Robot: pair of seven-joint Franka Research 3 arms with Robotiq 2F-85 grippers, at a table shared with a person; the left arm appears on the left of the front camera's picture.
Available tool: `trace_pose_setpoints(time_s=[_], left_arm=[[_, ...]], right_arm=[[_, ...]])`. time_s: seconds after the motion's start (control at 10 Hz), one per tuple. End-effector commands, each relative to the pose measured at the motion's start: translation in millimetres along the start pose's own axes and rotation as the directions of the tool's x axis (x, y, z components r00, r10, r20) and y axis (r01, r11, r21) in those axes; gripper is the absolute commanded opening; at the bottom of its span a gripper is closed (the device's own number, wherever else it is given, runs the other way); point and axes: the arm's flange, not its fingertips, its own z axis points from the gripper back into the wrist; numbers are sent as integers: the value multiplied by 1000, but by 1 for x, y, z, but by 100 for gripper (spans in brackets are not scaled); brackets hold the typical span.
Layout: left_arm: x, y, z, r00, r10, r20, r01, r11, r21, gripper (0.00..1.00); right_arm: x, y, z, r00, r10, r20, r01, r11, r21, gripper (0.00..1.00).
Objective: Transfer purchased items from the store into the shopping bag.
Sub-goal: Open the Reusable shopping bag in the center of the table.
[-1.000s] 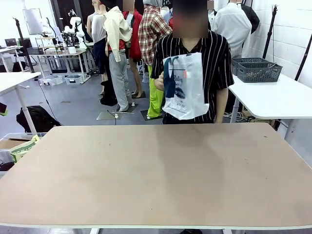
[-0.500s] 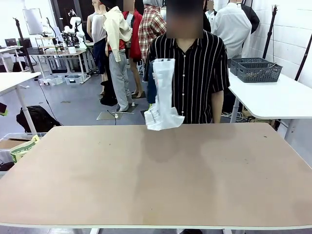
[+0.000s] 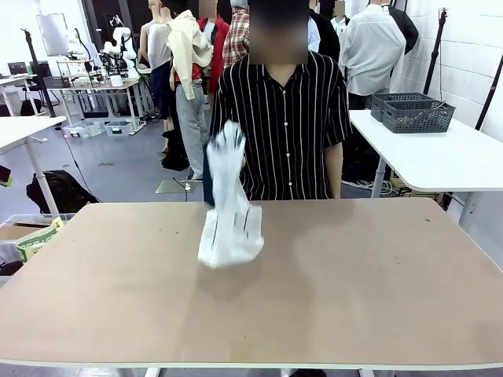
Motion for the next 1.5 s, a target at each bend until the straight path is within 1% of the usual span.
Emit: trace_pose_setpoints(time_s=[0.0, 0.9, 1.0, 1.1, 1.2, 1.3, 1.4], left_arm=[[-1, 3, 0, 1000, -3, -3, 3, 1000, 5, 100], [-1, 3, 0, 1000, -3, -3, 3, 1000, 5, 100], [0, 0, 0, 1000, 0, 0, 0, 1000, 0, 100], [29, -28, -6, 997, -67, 37, 68, 997, -33, 100], [54, -53, -10, 989, -131, 68, 137, 986, -97, 100], [78, -78, -10, 979, -174, 108, 190, 968, -162, 100], [99, -103, -6, 968, -199, 150, 228, 952, -206, 100]], right_arm=[[-2, -2, -1, 1000, 10, -11, -10, 1000, -3, 100], [-2, -2, -1, 1000, 10, -11, -10, 1000, -3, 100], [0, 0, 0, 1000, 0, 0, 0, 1000, 0, 100], [19, 34, 15, 999, 38, 33, -41, 996, 74, 100], [33, 67, 28, 996, 78, 48, -84, 987, 133, 100], [44, 101, 42, 992, 114, 55, -123, 974, 192, 100], [52, 132, 56, 991, 130, 41, -136, 955, 263, 100]])
